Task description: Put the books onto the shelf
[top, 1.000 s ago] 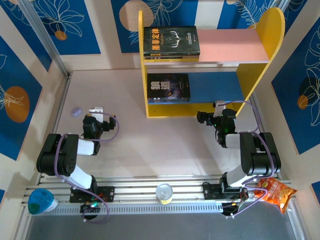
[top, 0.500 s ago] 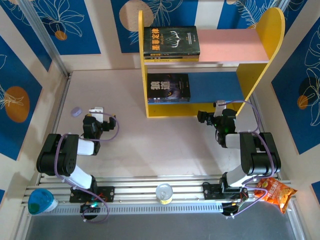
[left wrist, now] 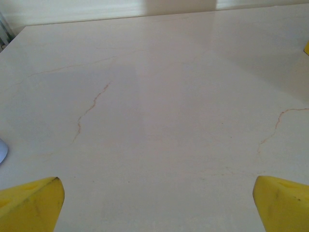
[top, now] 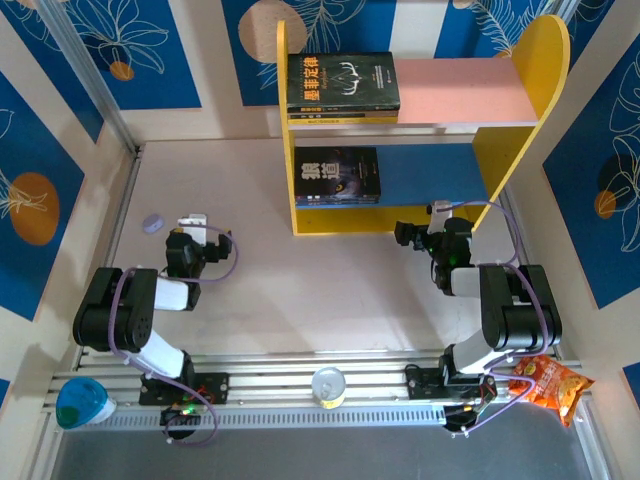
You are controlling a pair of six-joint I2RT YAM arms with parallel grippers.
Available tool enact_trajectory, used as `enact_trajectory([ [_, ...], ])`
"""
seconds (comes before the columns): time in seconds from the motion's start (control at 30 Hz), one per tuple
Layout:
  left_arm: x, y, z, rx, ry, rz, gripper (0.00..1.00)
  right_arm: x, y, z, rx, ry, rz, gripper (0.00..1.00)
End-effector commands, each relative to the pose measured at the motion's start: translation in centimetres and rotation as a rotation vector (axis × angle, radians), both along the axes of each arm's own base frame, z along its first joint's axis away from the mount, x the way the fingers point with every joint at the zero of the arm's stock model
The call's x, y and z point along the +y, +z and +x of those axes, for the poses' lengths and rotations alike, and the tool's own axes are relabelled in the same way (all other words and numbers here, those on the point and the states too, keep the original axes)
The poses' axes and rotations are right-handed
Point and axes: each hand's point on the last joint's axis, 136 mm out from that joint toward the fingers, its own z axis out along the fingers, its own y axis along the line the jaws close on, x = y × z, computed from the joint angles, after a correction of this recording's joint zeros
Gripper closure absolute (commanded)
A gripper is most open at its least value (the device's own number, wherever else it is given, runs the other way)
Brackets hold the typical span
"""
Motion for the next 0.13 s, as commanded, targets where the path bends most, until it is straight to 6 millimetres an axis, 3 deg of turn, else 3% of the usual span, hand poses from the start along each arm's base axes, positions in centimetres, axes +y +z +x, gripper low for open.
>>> enact_trajectory([
  [0.0,-0.48,0.83,0.56,-0.021,-0.028,0.002,0.0,-0.19,0.21,0.07,-0.02,-0.002,-0.016,0.01],
  [0.1,-0.48,0.85,0.56,-0.022,-0.028,0.002,0.0,-0.17,0.25,0.06,-0.022,-0.001,-0.017,0.01],
])
